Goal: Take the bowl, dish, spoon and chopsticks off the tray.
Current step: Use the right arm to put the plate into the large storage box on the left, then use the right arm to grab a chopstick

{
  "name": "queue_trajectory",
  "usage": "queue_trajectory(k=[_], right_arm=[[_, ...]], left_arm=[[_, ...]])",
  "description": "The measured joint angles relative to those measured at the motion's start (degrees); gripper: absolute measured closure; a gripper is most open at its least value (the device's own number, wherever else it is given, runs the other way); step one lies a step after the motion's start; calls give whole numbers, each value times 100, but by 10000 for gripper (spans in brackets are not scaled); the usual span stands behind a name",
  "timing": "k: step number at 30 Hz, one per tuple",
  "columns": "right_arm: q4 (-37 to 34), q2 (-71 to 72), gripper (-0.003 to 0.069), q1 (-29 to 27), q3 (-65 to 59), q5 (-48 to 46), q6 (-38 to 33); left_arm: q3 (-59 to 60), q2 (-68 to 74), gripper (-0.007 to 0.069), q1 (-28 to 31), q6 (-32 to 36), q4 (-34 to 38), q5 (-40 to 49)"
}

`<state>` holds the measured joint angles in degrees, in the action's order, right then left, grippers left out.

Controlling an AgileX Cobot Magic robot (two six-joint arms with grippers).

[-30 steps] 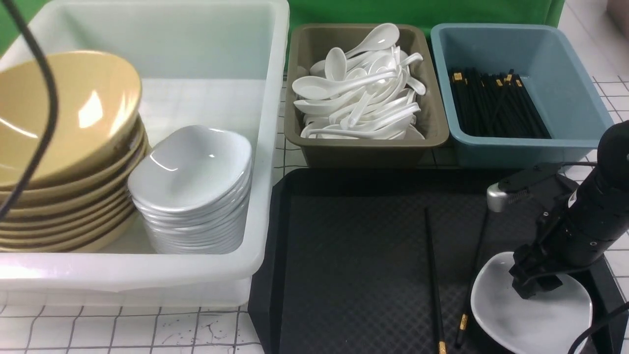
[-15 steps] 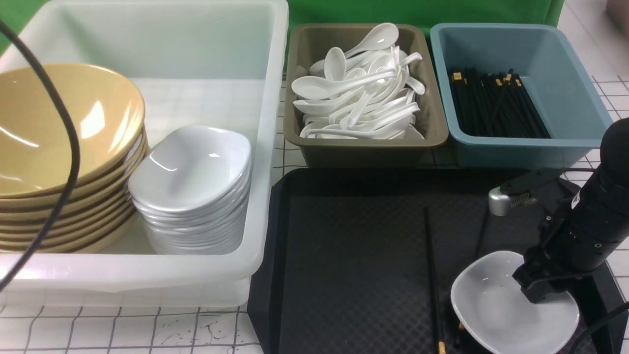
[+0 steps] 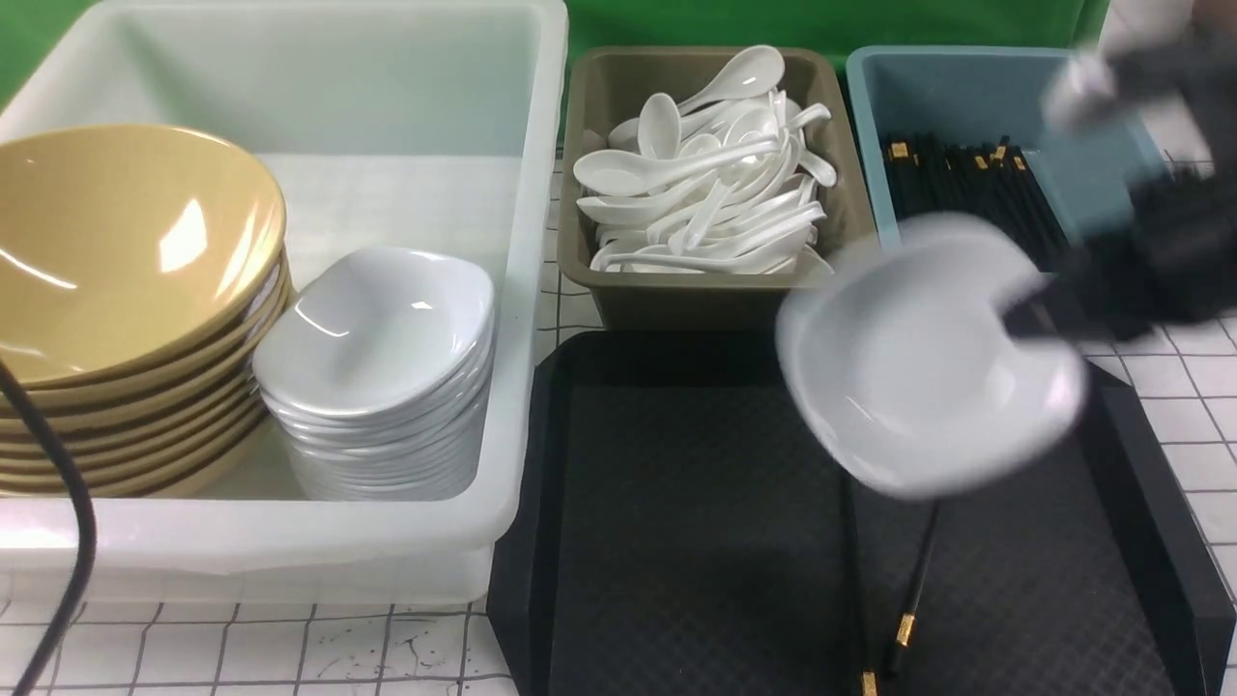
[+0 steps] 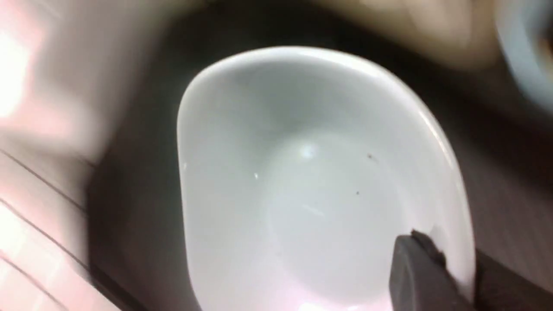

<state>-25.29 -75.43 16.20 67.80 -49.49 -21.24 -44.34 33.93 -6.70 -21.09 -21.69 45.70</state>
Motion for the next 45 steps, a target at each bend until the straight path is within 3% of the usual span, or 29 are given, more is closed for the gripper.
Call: queue_trajectory(k=[7,13,18,21,27,31,34,37,40,42,45], right_arm=[[-728,-1577,591,1764,1525,1255,74],[-717,-3015,591,2146,2705,1439,814],[-531,-3404,573,2225,2904,1482,1229],[-419,-3416,523,2232,2921,1483,1319],[-187,-3227,274,2209,3028,1190,1201],[690,-2721,201,2057,3093,338,1435],[2002,-2040,187,1668,2561,-811,2361],[2322,-1649,185,1294,1407,-993,2743],[2361,-1512,184,1138,256,-635,3004],[2349,-1542,184,1130,-801,118,3339],[2327,-1623,189,1130,-1403,804,3630]], left_arm=[[15,13,636,0,-18,332,133],[15,13,636,0,-11,416,400],[15,-38,636,0,-11,416,621],[15,-99,636,0,-11,397,637],[15,-133,636,0,-11,220,631],[15,-133,636,0,-11,181,631],[15,-150,636,0,-11,257,663],[47,-150,636,0,-11,332,669],[180,-155,636,0,-11,356,561],[378,-155,636,-6,-11,405,408],[555,-155,636,-19,-11,450,226]])
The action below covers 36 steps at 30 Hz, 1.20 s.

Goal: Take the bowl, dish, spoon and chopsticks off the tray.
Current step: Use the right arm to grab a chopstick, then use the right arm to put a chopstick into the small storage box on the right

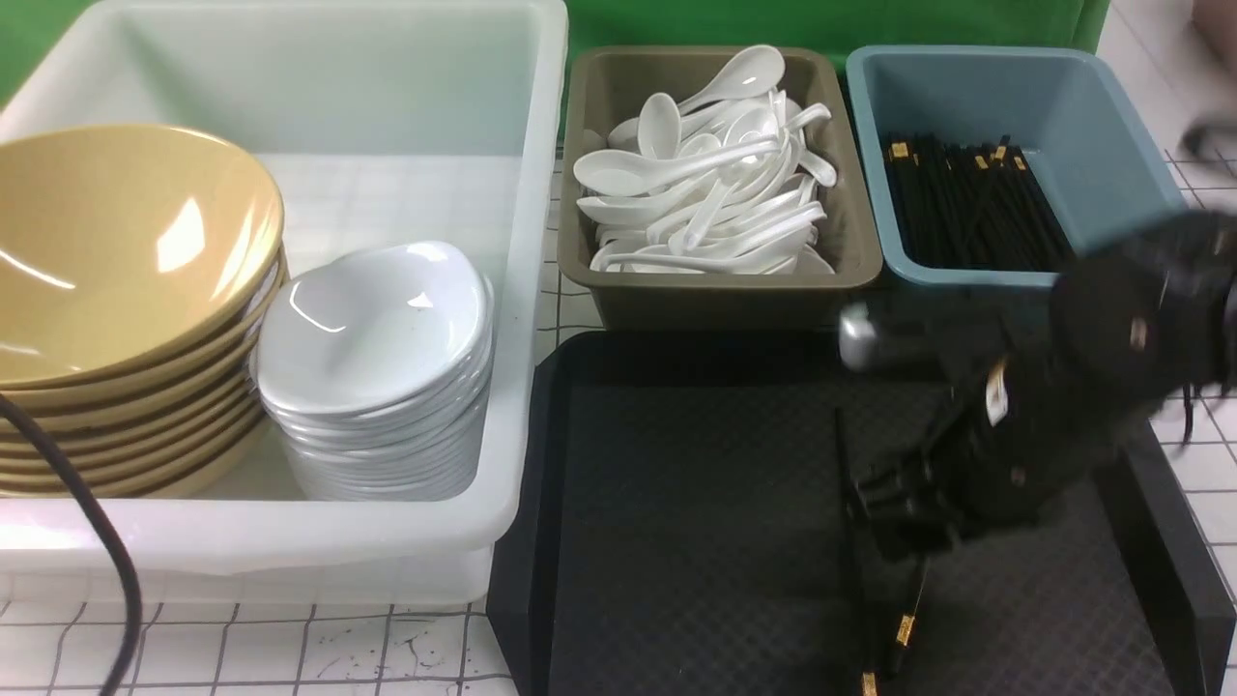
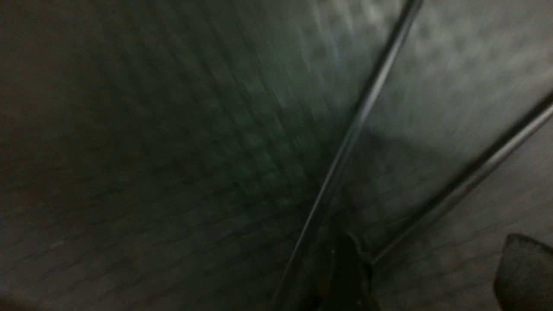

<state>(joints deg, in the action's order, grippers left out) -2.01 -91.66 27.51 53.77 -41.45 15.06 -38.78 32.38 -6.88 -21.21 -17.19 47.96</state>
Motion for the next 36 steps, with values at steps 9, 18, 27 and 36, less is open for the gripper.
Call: queue_trajectory(k=[9,18,27,36], right_arm=[[158,-592,305,0,-180,584,83],[549,-624,534,0,-134,202,-235],[603,-181,576,0,-160,-232,-393],[857,1486,576,-6,196,-948,-813]], left_arm=[[433,0,636,-31,0,119,-557],[439,0,636,-31,0,119,-670],[439,0,636,-31,0,119,-836],[439,0,636,-31,0,119,-830]])
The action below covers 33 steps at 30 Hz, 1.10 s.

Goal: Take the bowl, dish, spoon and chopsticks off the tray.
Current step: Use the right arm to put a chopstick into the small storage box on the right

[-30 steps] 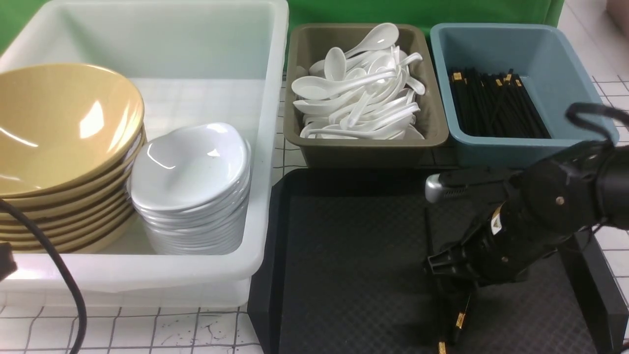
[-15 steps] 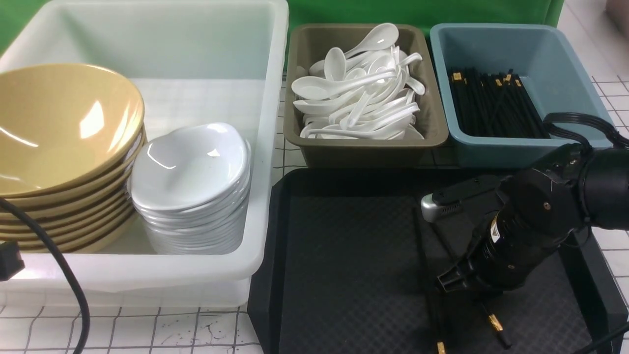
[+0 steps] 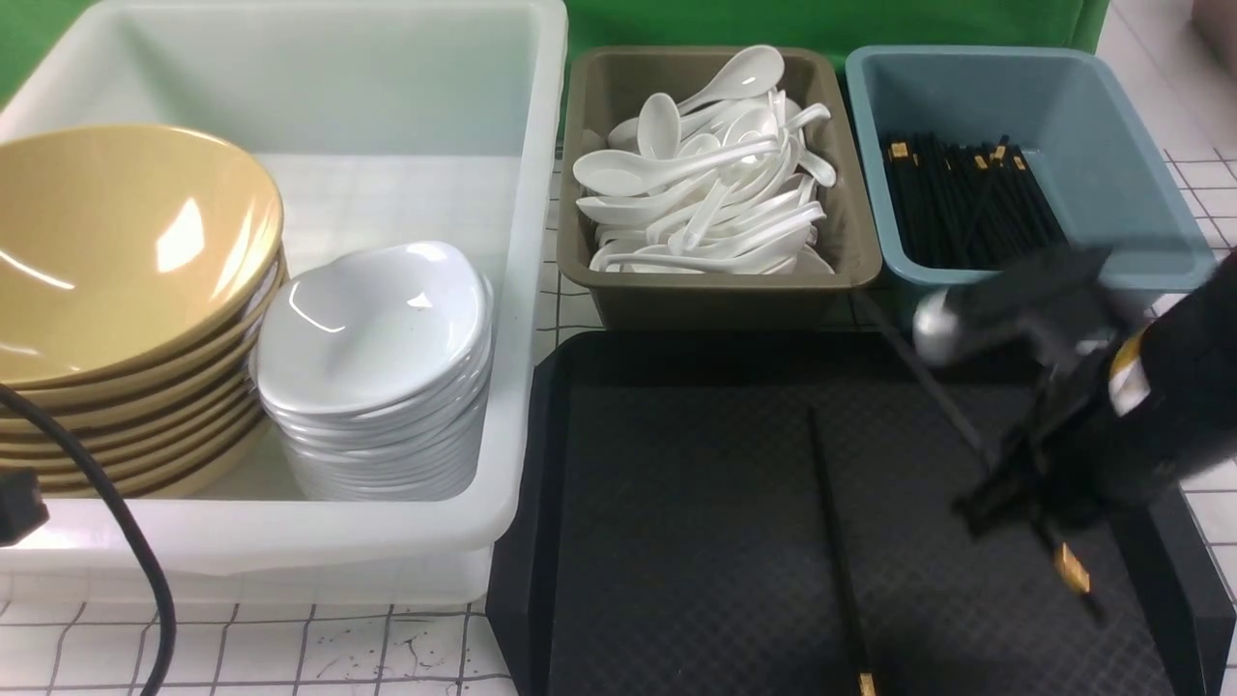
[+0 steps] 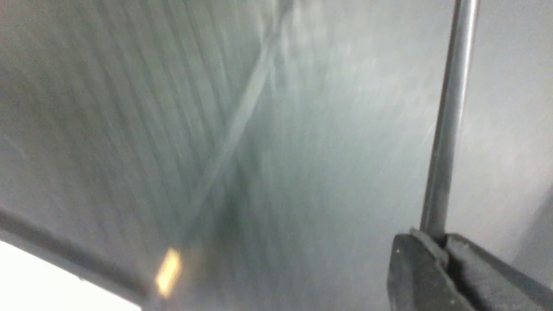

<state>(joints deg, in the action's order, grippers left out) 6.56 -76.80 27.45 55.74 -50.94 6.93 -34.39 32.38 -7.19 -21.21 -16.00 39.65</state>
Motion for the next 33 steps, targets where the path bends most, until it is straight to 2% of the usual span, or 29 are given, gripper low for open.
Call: queue_trajectory(k=[6,7,12,18,23,26,29,30,32,33], right_arm=[[241,72,576,-567,1434,858,-187],[288,-409,576,-953,2025,1067,-274],[207,-1943,576,-1664,3259,1255,-221],[-190,-3897,576,-2172,4558,939,-201],[-249,-4833,565,-2231,5280,383,-195],[-280,-4873,506,-2225,5338,317,-195],[-318,-4752,368,-2225,5373,147,-195],[-364,-4641,302,-2225,5337,10,-195],[-439,-4478,251,-2225,5278,-68,-195],[-656,-4188,178,-2225,5161,-207,-245]], left_arm=[[0,0,636,0,0,0,-34],[0,0,636,0,0,0,-114],[84,0,636,0,0,0,-170],[399,0,636,0,0,0,-186],[494,0,636,0,8,0,-474],[507,0,636,0,28,0,-625],[507,0,636,0,78,20,-662],[507,0,636,0,142,72,-656],[507,0,636,0,199,128,-656],[507,0,636,0,267,192,-643]])
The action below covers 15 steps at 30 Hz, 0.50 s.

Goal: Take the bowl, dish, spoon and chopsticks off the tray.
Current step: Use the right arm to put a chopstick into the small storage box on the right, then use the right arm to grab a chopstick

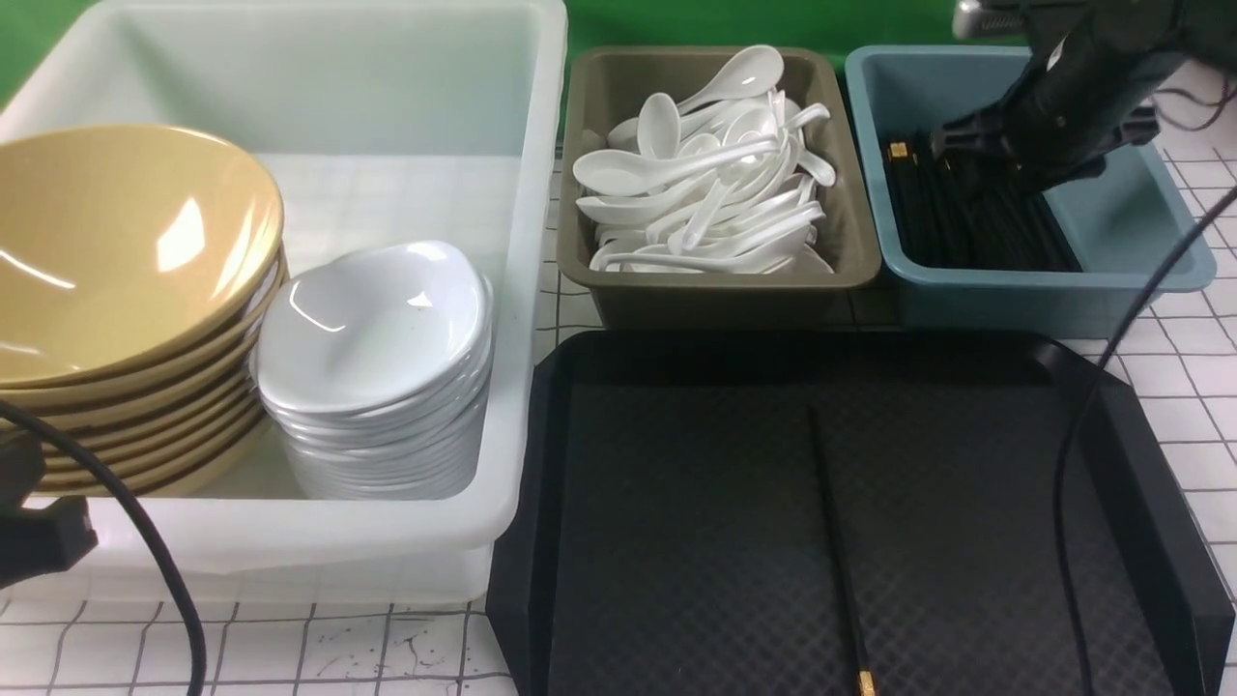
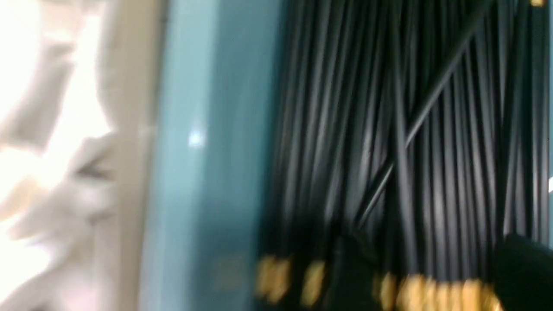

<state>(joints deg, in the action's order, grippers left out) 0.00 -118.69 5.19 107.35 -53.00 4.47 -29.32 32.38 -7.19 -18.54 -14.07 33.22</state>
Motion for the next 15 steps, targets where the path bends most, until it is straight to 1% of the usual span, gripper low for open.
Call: queue_trajectory(k=[1,4,6,7,8,9,11,13,15], right_arm=[[-311,310,147,37,-130,-193,-104],[-542,938,122,354,-484,-719,-346],[-548,1415,121,792,-978,-915,-447],[-548,1680,123,1077,-1418,-947,-447],[-566,1841,125,1427,-1826,-921,-447],[-581,1886,127,1484,-1992,-911,-447],[-658,1946,137,2113,-2910,-698,-447],[-658,1864,144,2361,-3423,-342,-291],[-641,1758,152,2478,-3748,-71,-102]], left_arm=[[0,-6,636,0,55,59,0],[0,-17,636,0,87,67,-63],[0,-17,636,0,87,88,-203],[0,-17,636,0,87,88,-287],[0,-18,636,0,82,88,-383],[0,-18,636,0,82,88,-383],[0,-23,636,0,82,93,-446],[0,-28,636,0,82,126,-446],[5,-28,636,0,82,185,-451]])
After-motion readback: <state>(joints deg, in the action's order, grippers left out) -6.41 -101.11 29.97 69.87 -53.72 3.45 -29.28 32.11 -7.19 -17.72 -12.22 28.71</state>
